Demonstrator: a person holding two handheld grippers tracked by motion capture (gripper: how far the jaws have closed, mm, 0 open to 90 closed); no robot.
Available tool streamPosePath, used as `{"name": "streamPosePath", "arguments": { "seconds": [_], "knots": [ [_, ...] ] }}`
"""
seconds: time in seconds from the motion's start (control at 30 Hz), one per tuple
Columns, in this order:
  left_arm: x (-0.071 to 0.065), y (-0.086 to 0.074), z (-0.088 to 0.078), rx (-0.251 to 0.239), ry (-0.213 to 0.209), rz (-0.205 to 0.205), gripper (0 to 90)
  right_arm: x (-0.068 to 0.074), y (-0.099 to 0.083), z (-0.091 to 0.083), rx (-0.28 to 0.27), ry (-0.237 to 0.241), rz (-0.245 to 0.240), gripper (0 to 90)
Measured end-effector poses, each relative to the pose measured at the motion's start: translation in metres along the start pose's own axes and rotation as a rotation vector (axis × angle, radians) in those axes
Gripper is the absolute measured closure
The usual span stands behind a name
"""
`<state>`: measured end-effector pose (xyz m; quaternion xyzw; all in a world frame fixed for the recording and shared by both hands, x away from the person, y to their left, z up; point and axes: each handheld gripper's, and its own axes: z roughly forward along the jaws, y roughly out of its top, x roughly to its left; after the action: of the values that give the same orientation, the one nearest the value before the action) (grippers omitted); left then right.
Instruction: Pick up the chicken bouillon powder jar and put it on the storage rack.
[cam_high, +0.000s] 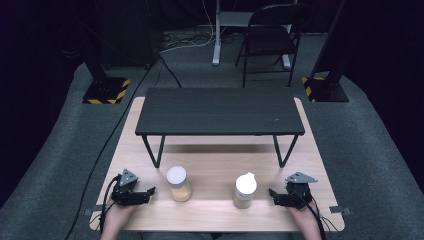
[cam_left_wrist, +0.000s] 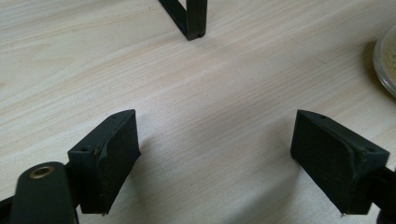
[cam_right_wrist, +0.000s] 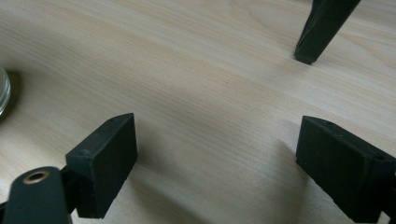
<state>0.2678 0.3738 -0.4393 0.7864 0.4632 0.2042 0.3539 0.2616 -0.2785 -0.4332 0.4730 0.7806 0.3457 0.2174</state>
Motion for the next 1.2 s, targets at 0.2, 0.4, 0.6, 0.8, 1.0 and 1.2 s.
{"name": "streamPosePath", "arguments": {
  "seconds": [0.2, 0.4, 0.6, 0.8, 1.0, 1.2],
  "knots": [
    [0.0002, 0.0003, 0.0003, 0.001, -0.004, 0.003, 13.7, -0.0002, -0.0003, 0.0003, -0.002, 0.001, -0.001, 10.8],
    [0.0002, 0.0005, 0.0006, 0.001, -0.004, 0.002, 13.4, -0.0002, -0.0003, 0.0004, -0.001, 0.002, -0.001, 10.5],
    [0.0001, 0.0005, 0.0006, 0.001, -0.004, 0.002, 13.4, -0.0002, -0.0002, 0.0005, -0.001, 0.002, -0.001, 10.4],
    [0.0, 0.0003, 0.0004, 0.0, -0.006, 0.003, 13.4, -0.0004, -0.0002, 0.0005, -0.001, 0.003, -0.002, 10.2],
    [0.0007, 0.0, 0.0003, -0.001, -0.01, -0.001, 13.3, -0.0005, -0.0002, 0.0006, -0.001, 0.004, -0.003, 10.2],
    [0.003, -0.0003, -0.0001, -0.004, -0.021, -0.007, 13.7, -0.0006, -0.0001, 0.0006, -0.001, 0.004, -0.003, 10.1]
  ]
}}
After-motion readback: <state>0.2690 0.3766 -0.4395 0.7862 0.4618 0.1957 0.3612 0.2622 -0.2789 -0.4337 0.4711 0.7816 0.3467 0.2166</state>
